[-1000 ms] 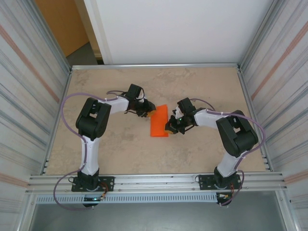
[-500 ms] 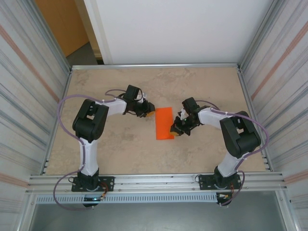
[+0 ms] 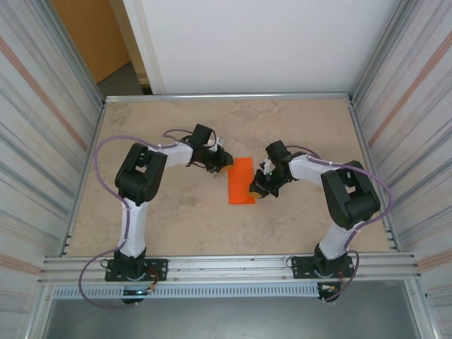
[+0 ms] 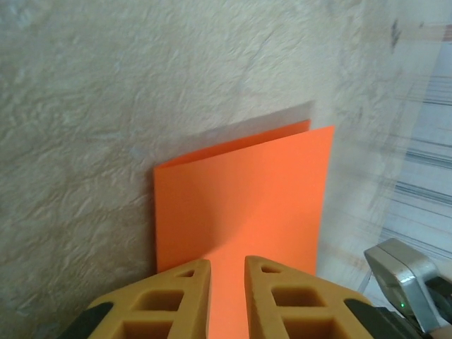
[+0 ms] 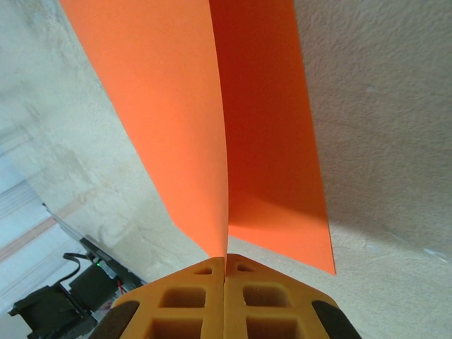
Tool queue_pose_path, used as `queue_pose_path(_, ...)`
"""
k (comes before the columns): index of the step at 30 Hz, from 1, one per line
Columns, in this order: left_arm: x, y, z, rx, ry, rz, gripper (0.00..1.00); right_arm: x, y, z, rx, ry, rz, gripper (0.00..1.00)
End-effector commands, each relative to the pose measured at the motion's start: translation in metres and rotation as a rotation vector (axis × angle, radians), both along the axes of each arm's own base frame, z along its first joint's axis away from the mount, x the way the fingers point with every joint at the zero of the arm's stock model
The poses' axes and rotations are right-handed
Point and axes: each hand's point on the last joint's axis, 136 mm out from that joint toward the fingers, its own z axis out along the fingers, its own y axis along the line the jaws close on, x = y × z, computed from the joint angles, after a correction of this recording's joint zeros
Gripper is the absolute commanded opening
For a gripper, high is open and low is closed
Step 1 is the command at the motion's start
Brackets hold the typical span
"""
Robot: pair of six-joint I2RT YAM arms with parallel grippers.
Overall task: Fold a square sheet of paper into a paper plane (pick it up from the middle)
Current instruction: Fold the triangle a second time at the center of the table.
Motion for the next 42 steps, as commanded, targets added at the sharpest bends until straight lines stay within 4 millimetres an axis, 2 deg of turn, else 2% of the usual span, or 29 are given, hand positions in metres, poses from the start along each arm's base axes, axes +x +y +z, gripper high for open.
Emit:
queue_pose_path(1,-0.009,0.0,-0.011,0.061,0.036,-0.029,0.18,0.004,0.001,0.005,0.005,-0.001,0.015,0.03)
queue_pose_path(10,-0.023,0.013,-0.034,0.15,0.104,0.011,0.16,0.02,0.016,0.012,0.052,-0.032,-0.018,0.04)
queue_pose_path(21,-0.02,0.011,-0.03,0.138,0.096,0.01,0.17,0.033,0.041,-0.001,0.06,-0.055,-0.014,0.04)
queue_pose_path(32,-0.021,0.011,-0.031,0.138,0.098,0.013,0.17,0.049,0.041,-0.005,0.069,-0.111,-0.075,0.04)
queue_pose_path(42,-0.022,0.012,-0.032,0.141,0.102,0.013,0.17,0.048,0.04,-0.016,0.042,-0.092,-0.077,0.04)
